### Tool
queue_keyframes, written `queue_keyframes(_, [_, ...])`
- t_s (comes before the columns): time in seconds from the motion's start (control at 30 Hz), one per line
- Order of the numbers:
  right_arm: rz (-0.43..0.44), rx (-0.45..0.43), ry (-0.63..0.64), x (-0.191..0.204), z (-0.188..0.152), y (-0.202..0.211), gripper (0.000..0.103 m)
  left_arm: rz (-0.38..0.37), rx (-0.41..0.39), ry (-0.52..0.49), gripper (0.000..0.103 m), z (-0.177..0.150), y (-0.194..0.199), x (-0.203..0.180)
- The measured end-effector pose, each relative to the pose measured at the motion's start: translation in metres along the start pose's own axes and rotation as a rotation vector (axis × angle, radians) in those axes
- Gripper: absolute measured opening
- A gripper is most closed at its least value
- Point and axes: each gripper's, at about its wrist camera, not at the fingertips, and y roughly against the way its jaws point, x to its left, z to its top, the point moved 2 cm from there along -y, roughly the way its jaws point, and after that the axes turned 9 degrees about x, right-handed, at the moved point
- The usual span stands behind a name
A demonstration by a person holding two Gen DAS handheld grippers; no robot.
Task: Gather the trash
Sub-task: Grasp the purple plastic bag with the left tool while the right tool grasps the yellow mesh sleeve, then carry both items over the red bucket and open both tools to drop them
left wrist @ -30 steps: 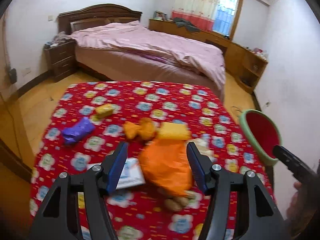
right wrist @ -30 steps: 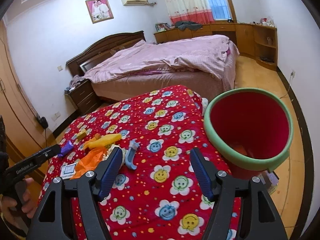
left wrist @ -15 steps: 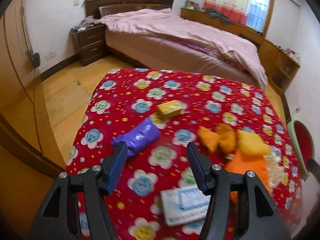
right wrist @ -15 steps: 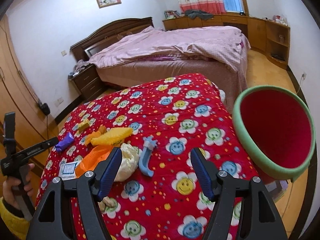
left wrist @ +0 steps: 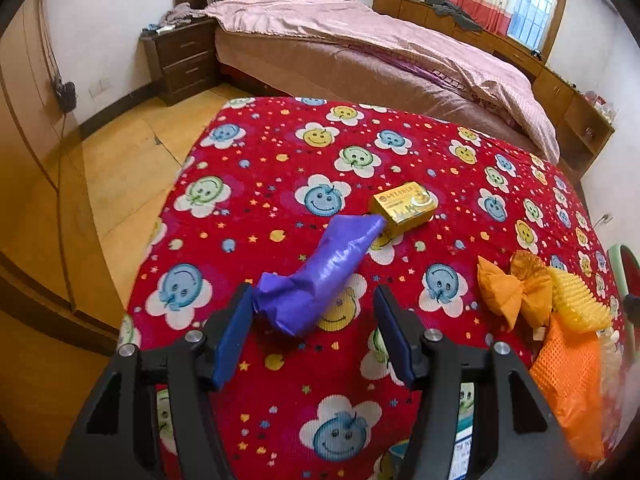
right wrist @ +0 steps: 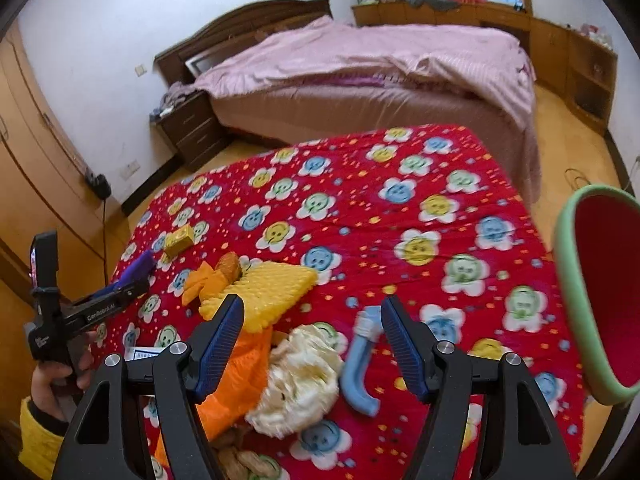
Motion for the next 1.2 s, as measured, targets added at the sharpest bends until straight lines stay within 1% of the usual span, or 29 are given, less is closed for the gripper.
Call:
queue_keyframes(0.07, [0.01,0.029,-0.001,0.002,0.004,-0.011,0.072,-0.015,-0.002,-0.004,0.054,0.001,-0.003,-0.001])
queue_keyframes(0.13, [0.013,0.047,-0.004,0.003,0.006,-0.019,0.072,-0.004,-0.008,-0.023,0.05,0.002,-0.006,-0.004])
queue_keyframes(0.2, [0.012,0.055,-0.006,0.003,0.008,-0.024,0.072,0.005,-0.014,-0.046,0.043,0.004,-0.008,-0.008])
queue_keyframes(0.23, [0.014,0.057,-0.007,0.003,0.009,-0.026,0.072,0.003,-0.015,-0.054,0.041,0.004,-0.008,-0.009])
queue_keyframes(0.3, [0.027,0.064,-0.01,0.003,0.011,-0.031,0.072,-0.005,-0.017,-0.068,0.034,0.004,-0.008,-0.012])
queue_keyframes(0.43, [0.055,0.089,-0.031,0.003,0.014,-0.043,0.071,-0.008,-0.024,-0.073,0.032,0.003,-0.008,-0.015])
queue_keyframes(0.47, [0.071,0.099,-0.036,0.003,0.014,-0.047,0.068,-0.012,-0.027,-0.068,0.031,0.002,-0.007,-0.015])
queue_keyframes(0.5, [0.08,0.105,-0.035,0.004,0.014,-0.049,0.061,-0.018,-0.031,-0.062,0.03,0.001,-0.005,-0.015])
queue_keyframes(0.53, [0.085,0.108,-0.032,0.005,0.015,-0.05,0.059,-0.029,-0.035,-0.056,0.03,0.0,-0.003,-0.015])
queue_keyframes(0.6, [0.092,0.107,-0.024,0.008,0.016,-0.054,0.057,-0.047,-0.042,-0.042,0.03,-0.004,0.001,-0.014])
queue_keyframes(0.7, [0.102,0.108,-0.016,0.011,0.018,-0.058,0.047,-0.082,-0.053,-0.016,0.03,-0.011,0.011,-0.016])
queue_keyframes(0.77, [0.105,0.118,-0.017,0.012,0.018,-0.064,0.045,-0.111,-0.064,-0.001,0.03,-0.017,0.018,-0.019])
queue_keyframes(0.8, [0.109,0.127,-0.018,0.012,0.018,-0.066,0.041,-0.125,-0.069,0.005,0.03,-0.019,0.022,-0.021])
queue_keyframes(0.83, [0.112,0.135,-0.021,0.012,0.017,-0.069,0.033,-0.139,-0.075,0.012,0.03,-0.022,0.026,-0.022])
queue_keyframes(0.87, [0.114,0.134,-0.021,0.013,0.017,-0.07,0.03,-0.151,-0.081,0.018,0.03,-0.024,0.03,-0.025])
queue_keyframes(0.9, [0.111,0.123,-0.015,0.014,0.016,-0.068,0.02,-0.162,-0.087,0.021,0.03,-0.027,0.034,-0.027])
queue_keyframes(0.93, [0.109,0.113,-0.01,0.014,0.017,-0.066,0.013,-0.174,-0.094,0.023,0.03,-0.029,0.039,-0.03])
queue_keyframes(0.97, [0.117,0.095,-0.001,0.015,0.016,-0.06,0.012,-0.184,-0.101,0.024,0.03,-0.031,0.043,-0.033])
queue_keyframes(1.0, [0.132,0.083,0.004,0.015,0.016,-0.056,0.009,-0.194,-0.108,0.022,0.03,-0.032,0.048,-0.036])
queue_keyframes(1.2, [0.176,-0.028,0.023,0.017,0.013,-0.013,0.007,-0.243,-0.144,0.011,0.03,-0.04,0.074,-0.054])
